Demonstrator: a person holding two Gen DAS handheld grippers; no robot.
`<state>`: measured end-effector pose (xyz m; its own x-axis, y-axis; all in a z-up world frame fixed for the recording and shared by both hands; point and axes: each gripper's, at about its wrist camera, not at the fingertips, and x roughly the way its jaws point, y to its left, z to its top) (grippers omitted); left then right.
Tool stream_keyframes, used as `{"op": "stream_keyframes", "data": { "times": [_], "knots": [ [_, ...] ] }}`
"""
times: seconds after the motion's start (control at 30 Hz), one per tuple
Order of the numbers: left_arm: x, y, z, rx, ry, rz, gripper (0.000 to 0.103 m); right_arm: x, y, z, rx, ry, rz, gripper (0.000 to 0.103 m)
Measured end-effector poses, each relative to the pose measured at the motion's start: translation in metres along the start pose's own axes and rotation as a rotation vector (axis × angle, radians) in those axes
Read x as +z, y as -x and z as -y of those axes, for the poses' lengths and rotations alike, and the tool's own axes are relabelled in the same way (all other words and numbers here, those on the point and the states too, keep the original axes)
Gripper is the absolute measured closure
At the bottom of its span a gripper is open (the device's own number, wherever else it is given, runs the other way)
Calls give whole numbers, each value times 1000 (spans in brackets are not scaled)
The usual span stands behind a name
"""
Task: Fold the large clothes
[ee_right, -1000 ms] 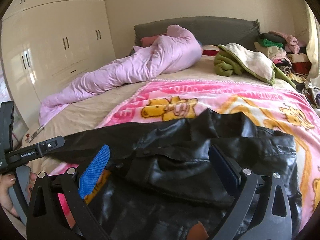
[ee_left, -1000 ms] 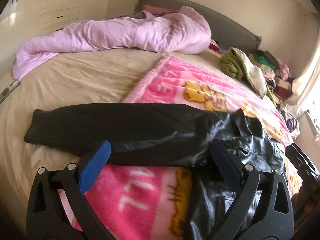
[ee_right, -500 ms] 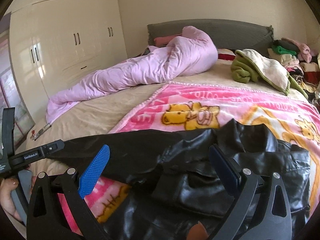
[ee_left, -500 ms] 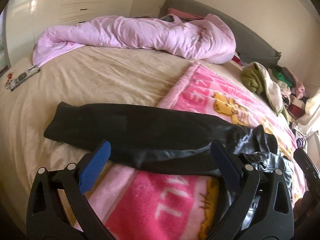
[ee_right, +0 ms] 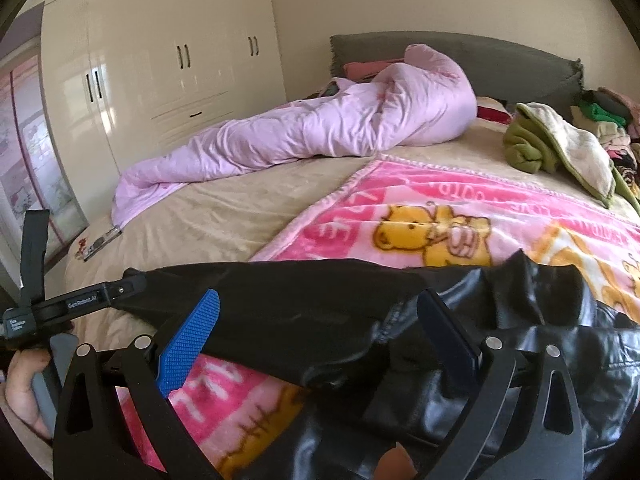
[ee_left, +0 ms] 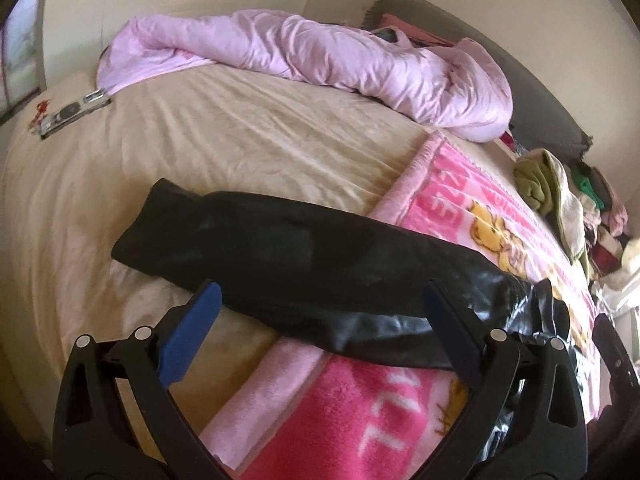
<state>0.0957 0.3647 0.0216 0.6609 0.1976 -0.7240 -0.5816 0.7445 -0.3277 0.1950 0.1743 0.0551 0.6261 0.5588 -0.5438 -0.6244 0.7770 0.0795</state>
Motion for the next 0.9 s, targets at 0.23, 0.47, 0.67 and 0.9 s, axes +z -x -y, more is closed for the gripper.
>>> {"op": "stream_keyframes", "data": {
  "times": [0.23,0.47,0.67,0.9],
  "knots": [
    [4,-13,-25,16,92,-41,9,1,-17,-15,56,2,-26,4],
    [9,-19,-44,38,137,-55,9,1,-31,-31,82,33,-52,4],
    [7,-39,-65,77,217,-84,9,-3,-44,-42,105,47,-77,4],
    [2,-72,-86,72,327,-120,9,-16,-42,-29,115,-2,-94,4]
  ]
}}
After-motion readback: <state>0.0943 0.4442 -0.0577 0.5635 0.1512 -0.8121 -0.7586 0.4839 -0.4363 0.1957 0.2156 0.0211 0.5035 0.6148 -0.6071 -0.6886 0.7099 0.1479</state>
